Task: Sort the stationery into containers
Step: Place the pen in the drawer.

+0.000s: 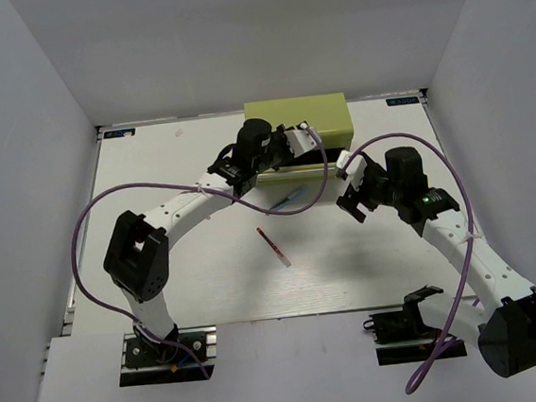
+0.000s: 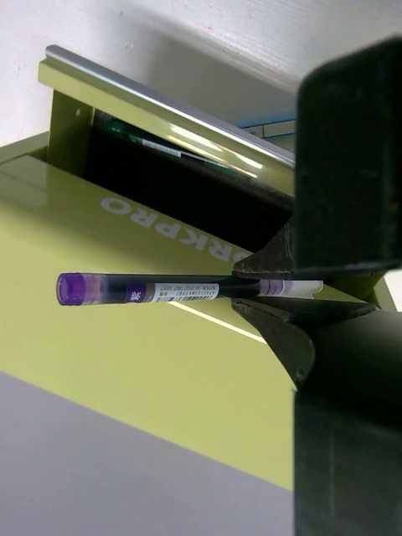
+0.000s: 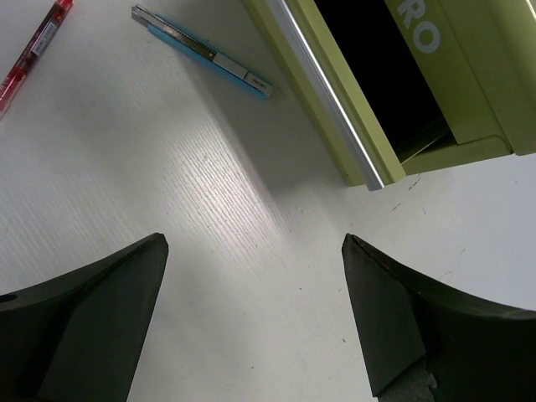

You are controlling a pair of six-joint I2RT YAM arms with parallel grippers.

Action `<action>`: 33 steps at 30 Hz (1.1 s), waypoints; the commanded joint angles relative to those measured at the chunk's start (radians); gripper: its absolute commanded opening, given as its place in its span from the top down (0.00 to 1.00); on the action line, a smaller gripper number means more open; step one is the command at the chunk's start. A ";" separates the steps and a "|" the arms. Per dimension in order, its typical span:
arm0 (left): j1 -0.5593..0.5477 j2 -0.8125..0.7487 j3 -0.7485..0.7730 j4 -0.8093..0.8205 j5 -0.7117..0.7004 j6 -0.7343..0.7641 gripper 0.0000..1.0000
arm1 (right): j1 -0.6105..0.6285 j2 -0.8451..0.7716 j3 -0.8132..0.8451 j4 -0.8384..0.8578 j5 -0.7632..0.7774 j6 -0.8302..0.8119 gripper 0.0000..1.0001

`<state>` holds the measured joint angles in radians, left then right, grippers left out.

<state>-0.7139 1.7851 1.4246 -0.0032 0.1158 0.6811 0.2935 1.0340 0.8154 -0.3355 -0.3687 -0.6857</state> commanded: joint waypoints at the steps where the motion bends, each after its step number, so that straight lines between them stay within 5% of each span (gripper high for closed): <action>1: 0.005 -0.001 0.033 0.005 0.044 0.005 0.98 | -0.008 -0.023 -0.004 0.030 -0.003 0.006 0.10; 7: 0.005 -0.001 -0.019 0.029 0.045 -0.014 0.90 | -0.010 -0.017 -0.004 0.033 -0.007 0.006 0.10; 11: 0.005 -0.001 -0.029 0.065 0.002 -0.050 0.68 | -0.011 0.001 0.004 0.033 -0.016 0.003 0.10; 19: 0.005 -0.001 -0.019 0.081 -0.007 -0.072 0.41 | -0.013 0.015 -0.001 0.015 -0.052 0.003 0.10; 27: -0.007 -0.148 -0.050 0.112 -0.051 -0.158 0.23 | -0.007 0.026 -0.006 -0.043 -0.168 -0.020 0.10; 33: 0.005 -0.383 -0.154 0.002 -0.246 -0.613 0.06 | 0.065 0.080 -0.009 -0.056 -0.265 -0.075 0.10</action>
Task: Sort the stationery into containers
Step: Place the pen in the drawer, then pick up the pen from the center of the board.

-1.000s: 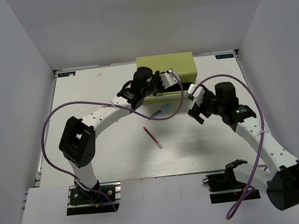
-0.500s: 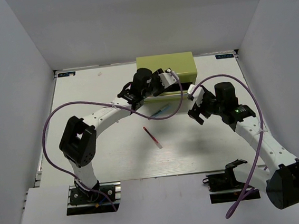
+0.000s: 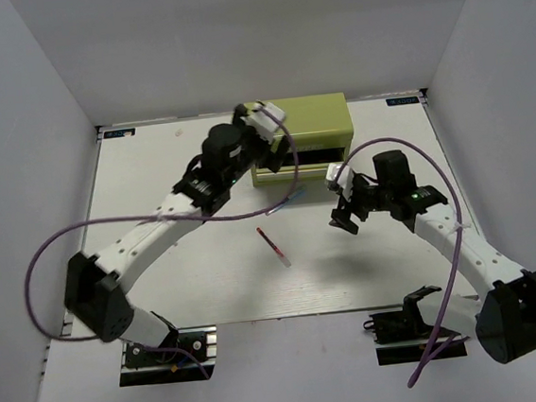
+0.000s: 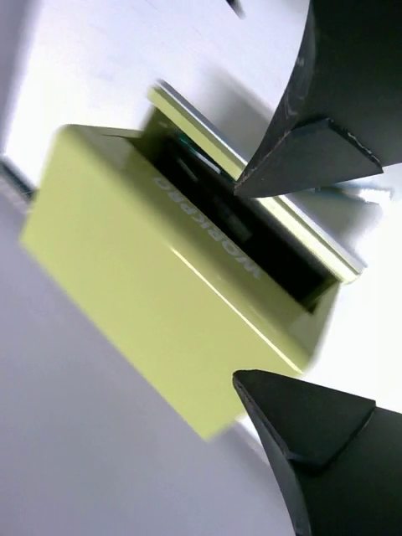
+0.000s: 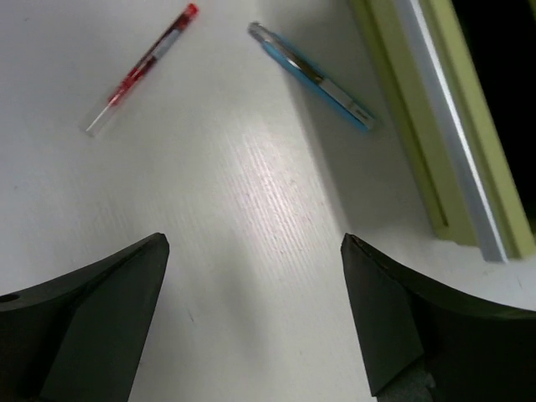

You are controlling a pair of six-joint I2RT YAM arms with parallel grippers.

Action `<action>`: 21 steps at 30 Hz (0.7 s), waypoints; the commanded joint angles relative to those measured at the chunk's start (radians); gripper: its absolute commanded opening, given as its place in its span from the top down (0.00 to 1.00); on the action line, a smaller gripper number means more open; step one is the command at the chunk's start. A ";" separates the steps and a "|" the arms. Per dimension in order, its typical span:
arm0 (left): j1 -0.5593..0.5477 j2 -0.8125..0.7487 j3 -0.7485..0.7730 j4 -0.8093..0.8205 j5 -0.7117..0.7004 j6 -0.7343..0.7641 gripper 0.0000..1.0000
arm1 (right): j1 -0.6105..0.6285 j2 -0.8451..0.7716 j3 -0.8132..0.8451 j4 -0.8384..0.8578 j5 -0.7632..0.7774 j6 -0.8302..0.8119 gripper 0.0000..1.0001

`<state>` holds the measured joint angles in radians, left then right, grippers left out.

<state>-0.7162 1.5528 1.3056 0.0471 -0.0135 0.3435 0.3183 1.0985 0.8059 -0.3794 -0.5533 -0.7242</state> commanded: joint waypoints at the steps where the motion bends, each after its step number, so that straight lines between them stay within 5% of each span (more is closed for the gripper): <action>1: 0.008 -0.222 -0.087 -0.109 -0.197 -0.396 0.04 | 0.068 0.052 0.009 -0.015 -0.057 -0.047 0.13; 7: 0.008 -0.486 -0.381 -0.324 -0.308 -0.737 0.04 | 0.237 0.251 0.119 -0.012 -0.004 -0.011 0.30; 12: 0.008 -0.764 -0.573 -0.424 -0.428 -1.055 0.04 | 0.372 0.457 0.271 -0.006 0.052 0.198 0.44; 21: 0.008 -0.944 -0.649 -0.605 -0.499 -1.251 0.04 | 0.502 0.659 0.408 0.057 0.288 0.525 0.42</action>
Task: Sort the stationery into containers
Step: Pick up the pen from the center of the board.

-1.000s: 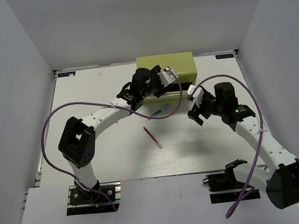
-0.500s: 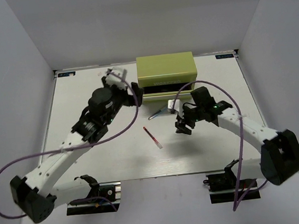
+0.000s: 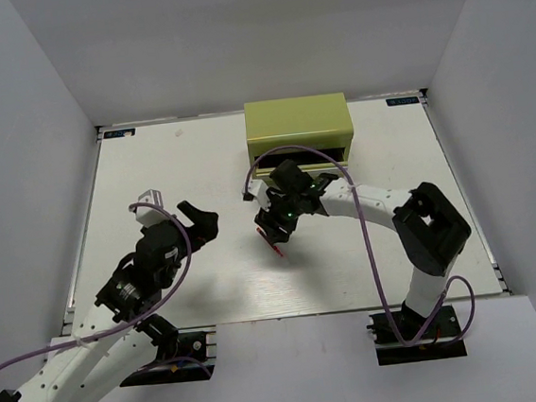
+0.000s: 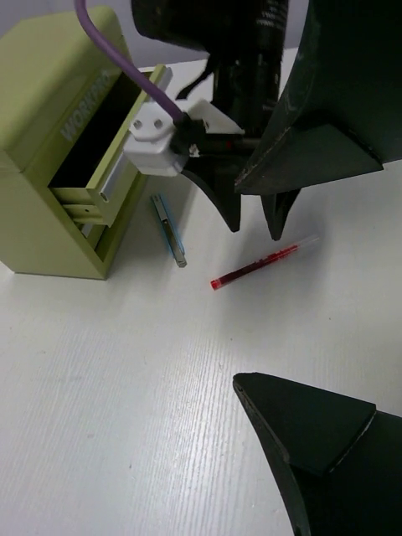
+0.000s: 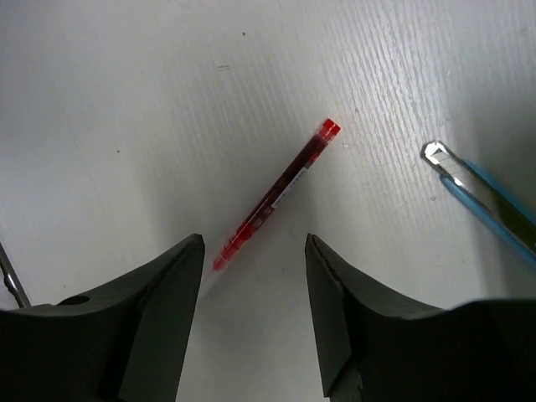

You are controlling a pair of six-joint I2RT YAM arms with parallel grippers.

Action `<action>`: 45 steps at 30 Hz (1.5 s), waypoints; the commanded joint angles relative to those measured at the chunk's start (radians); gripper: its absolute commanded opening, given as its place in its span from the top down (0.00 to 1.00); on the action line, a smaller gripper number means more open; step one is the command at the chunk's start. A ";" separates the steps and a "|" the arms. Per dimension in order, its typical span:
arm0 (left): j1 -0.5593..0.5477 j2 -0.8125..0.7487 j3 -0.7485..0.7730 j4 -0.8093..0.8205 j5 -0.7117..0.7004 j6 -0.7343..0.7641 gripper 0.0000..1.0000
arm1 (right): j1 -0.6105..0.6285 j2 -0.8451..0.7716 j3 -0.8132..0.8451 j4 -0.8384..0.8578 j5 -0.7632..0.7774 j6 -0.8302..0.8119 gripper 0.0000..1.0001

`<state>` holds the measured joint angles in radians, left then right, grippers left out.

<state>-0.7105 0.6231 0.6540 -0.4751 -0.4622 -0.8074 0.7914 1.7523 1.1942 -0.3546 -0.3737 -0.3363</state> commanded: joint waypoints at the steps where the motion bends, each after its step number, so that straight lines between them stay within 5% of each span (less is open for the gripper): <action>1: 0.002 -0.023 0.003 -0.083 -0.050 -0.110 0.04 | 0.037 0.016 0.015 0.048 0.151 0.147 0.42; 14: 0.002 -0.023 -0.007 -0.114 -0.039 -0.130 0.04 | 0.140 0.105 -0.036 0.111 0.439 0.255 0.39; 20: 0.002 -0.023 -0.007 -0.123 -0.039 -0.159 0.04 | 0.177 0.093 -0.114 0.143 0.492 0.240 0.48; 27: 0.002 -0.023 -0.007 -0.132 -0.039 -0.168 0.05 | 0.167 0.075 -0.156 0.100 0.313 0.234 0.81; 31: 0.002 -0.023 -0.016 -0.132 -0.030 -0.168 0.05 | 0.151 0.012 -0.194 0.080 0.187 0.157 1.00; 45: 0.002 0.030 -0.074 0.002 0.053 -0.168 0.05 | -0.003 -0.358 -0.108 0.144 0.341 -0.382 1.00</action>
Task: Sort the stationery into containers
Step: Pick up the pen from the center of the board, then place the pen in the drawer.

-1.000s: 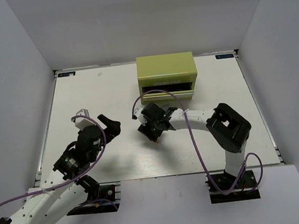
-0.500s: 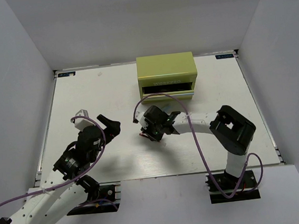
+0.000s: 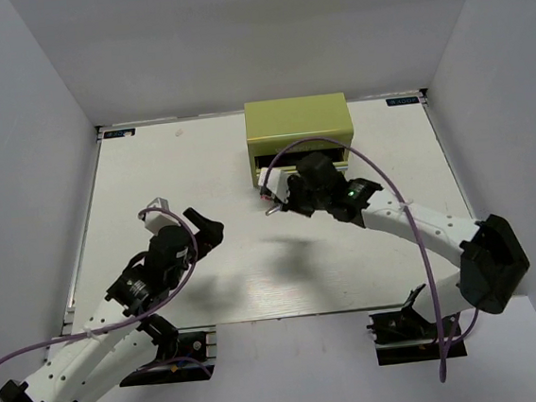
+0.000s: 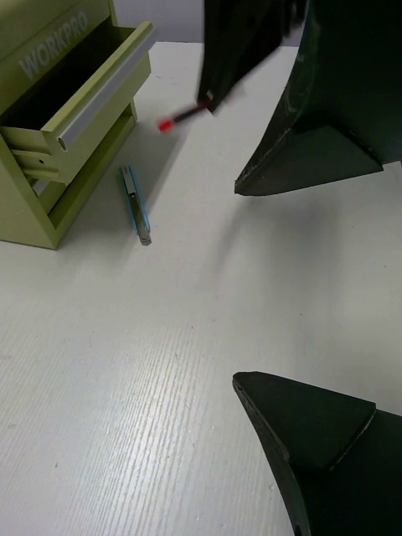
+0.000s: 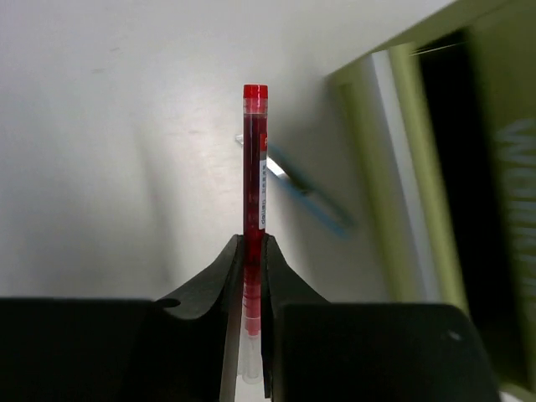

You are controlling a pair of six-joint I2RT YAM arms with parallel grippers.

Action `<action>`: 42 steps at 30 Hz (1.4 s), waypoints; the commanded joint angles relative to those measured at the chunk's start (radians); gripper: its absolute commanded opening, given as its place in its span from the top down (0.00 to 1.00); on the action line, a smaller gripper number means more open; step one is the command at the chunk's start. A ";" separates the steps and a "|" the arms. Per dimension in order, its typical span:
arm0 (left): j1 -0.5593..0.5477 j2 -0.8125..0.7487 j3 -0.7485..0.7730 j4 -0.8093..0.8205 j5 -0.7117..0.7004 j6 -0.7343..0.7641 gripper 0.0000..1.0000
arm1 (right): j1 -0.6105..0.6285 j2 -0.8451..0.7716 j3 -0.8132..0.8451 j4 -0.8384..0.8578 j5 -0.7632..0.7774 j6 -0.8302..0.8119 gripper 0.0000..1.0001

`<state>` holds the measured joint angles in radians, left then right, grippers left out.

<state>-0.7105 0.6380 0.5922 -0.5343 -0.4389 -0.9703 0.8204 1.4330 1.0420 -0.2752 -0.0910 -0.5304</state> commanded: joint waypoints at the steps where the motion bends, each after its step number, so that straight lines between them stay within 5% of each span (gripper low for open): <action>1: 0.002 0.025 -0.023 0.072 0.040 -0.005 0.05 | -0.044 -0.045 0.041 0.082 0.068 -0.213 1.00; 14: 0.002 0.107 -0.034 0.192 0.098 0.013 0.05 | -0.228 0.115 0.283 0.157 -0.021 -0.463 1.00; 27: 0.002 0.126 -0.052 0.231 0.117 0.013 0.05 | -0.313 0.244 0.360 0.001 -0.161 -0.546 1.00; 29: 0.002 0.138 -0.052 0.241 0.126 0.013 0.05 | -0.313 0.251 0.362 0.001 -0.158 -0.546 0.94; 34: 0.002 0.175 -0.043 0.272 0.137 0.057 0.05 | -0.328 0.291 0.397 -0.054 -0.168 -0.543 0.52; 37: 0.002 0.203 -0.031 0.272 0.146 0.067 0.05 | -0.331 0.296 0.434 -0.110 -0.196 -0.542 0.41; 39: 0.002 0.213 -0.031 0.283 0.146 0.078 0.05 | -0.337 0.280 0.443 -0.139 -0.210 -0.540 0.41; 42: 0.002 0.224 -0.031 0.303 0.155 0.078 0.05 | -0.351 0.259 0.455 -0.191 -0.274 -0.539 0.66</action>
<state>-0.7105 0.8646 0.5465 -0.2718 -0.2985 -0.9131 0.4946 1.7199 1.4502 -0.4061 -0.3027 -1.0653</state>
